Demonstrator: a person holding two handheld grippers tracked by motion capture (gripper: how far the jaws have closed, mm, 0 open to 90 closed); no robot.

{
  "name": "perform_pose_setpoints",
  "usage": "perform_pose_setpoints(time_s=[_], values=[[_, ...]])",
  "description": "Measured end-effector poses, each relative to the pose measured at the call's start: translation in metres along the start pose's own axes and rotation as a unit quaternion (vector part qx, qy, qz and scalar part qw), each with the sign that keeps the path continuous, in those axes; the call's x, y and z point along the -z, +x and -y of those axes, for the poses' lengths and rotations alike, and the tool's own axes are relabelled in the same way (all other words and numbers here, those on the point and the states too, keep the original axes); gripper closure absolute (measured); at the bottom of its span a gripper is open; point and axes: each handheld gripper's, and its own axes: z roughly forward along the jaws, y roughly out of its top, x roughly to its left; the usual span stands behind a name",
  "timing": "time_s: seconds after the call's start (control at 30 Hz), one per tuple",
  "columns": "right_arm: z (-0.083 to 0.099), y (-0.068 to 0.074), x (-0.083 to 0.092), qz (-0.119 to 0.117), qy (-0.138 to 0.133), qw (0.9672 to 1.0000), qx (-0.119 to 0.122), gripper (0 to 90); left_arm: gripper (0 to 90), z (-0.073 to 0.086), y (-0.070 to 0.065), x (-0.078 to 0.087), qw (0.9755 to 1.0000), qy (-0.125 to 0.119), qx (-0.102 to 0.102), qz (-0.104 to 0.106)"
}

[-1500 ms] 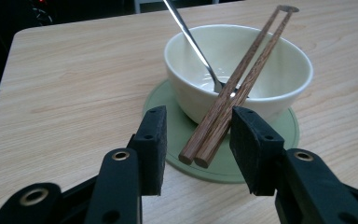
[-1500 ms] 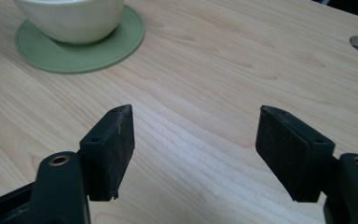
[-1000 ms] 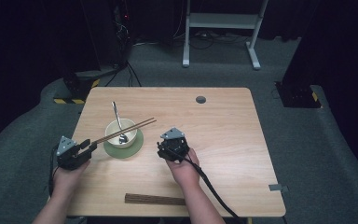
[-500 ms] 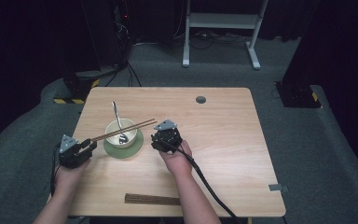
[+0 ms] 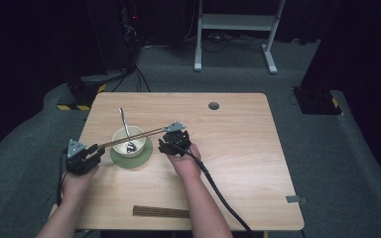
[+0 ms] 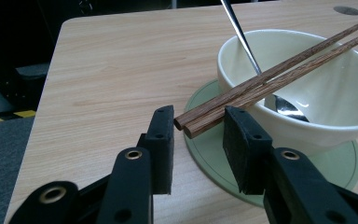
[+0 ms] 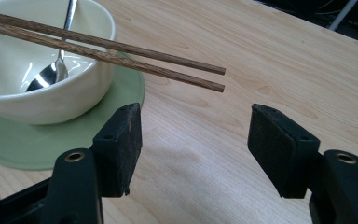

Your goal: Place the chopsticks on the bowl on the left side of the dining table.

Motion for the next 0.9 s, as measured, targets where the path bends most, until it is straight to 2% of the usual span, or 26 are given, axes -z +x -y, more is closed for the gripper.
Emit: perform_pose_setpoints(time_s=[0.33,0.47,0.67,0.77,0.9], values=[[-0.014,0.004,-0.018,0.012,0.0,0.9998,0.015,37.3,63.1,0.001,0.004,-0.005,0.9997,0.001,0.019,0.016],[-0.014,0.007,-0.023,0.011,0.003,0.9996,0.026,38.7,62.1,0.0,0.002,-0.007,0.9997,0.004,0.015,0.021],[-0.01,0.014,-0.023,0.025,0.016,0.9986,0.045,40.2,61.1,0.001,0.003,-0.007,0.9995,0.008,0.016,0.026],[-0.01,0.017,-0.019,0.035,0.006,0.9979,0.054,43.1,61.0,0.001,0.005,-0.007,0.9994,0.008,0.024,0.025],[-0.015,0.011,-0.016,0.034,-0.007,0.9987,0.038,39.4,61.0,0.001,0.005,-0.007,0.9993,0.006,0.025,0.027]])
